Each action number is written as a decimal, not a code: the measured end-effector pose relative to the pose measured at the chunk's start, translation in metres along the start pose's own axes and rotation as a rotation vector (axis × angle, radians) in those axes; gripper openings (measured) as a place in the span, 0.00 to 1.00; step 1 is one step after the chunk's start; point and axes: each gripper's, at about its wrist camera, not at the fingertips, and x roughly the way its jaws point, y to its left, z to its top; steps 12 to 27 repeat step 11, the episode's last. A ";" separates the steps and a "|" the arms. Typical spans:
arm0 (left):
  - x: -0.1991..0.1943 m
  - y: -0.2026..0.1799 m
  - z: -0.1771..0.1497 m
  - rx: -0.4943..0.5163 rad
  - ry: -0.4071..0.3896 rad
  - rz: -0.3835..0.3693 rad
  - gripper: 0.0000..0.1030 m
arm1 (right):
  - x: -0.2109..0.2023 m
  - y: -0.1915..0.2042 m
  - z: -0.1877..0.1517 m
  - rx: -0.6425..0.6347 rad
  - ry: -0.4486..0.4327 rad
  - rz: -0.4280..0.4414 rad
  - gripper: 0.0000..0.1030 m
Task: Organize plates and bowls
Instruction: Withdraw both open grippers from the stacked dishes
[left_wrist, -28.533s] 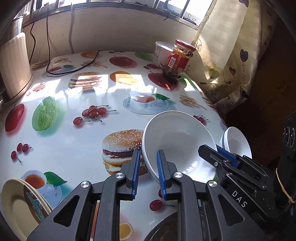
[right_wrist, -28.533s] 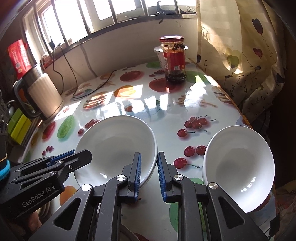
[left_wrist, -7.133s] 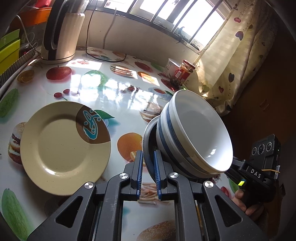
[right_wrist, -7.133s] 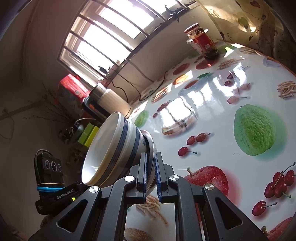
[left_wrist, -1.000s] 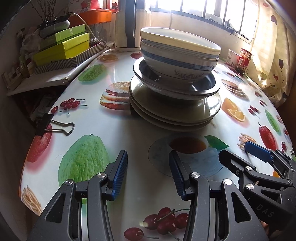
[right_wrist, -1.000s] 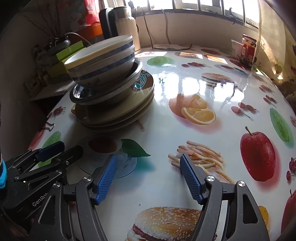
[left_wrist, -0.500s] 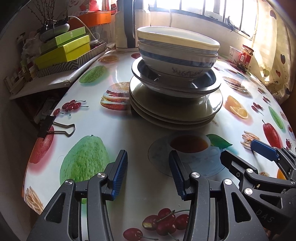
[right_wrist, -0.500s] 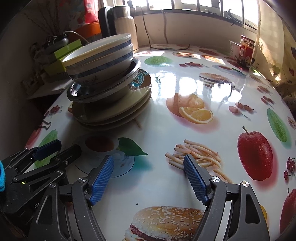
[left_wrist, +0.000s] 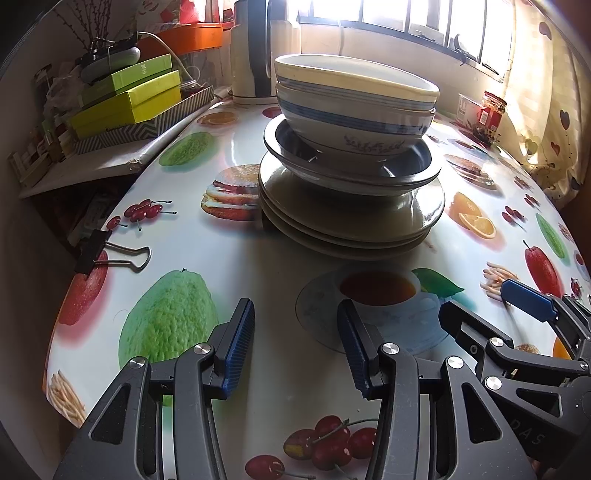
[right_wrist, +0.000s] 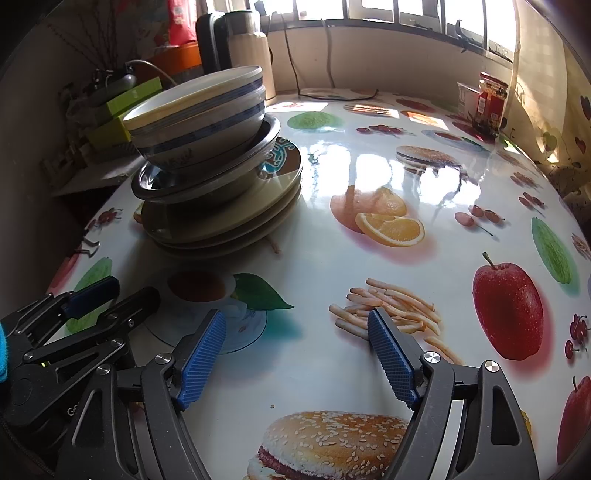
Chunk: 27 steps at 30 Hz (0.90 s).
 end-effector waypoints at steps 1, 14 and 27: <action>0.000 0.000 0.000 0.000 0.000 0.000 0.47 | 0.000 0.000 0.000 0.000 0.000 0.000 0.78; 0.000 0.000 0.000 0.000 0.000 0.000 0.47 | 0.000 0.000 0.000 0.000 0.000 0.000 0.78; 0.000 0.000 0.000 0.000 0.000 0.000 0.47 | 0.000 0.000 0.000 0.000 0.000 0.000 0.78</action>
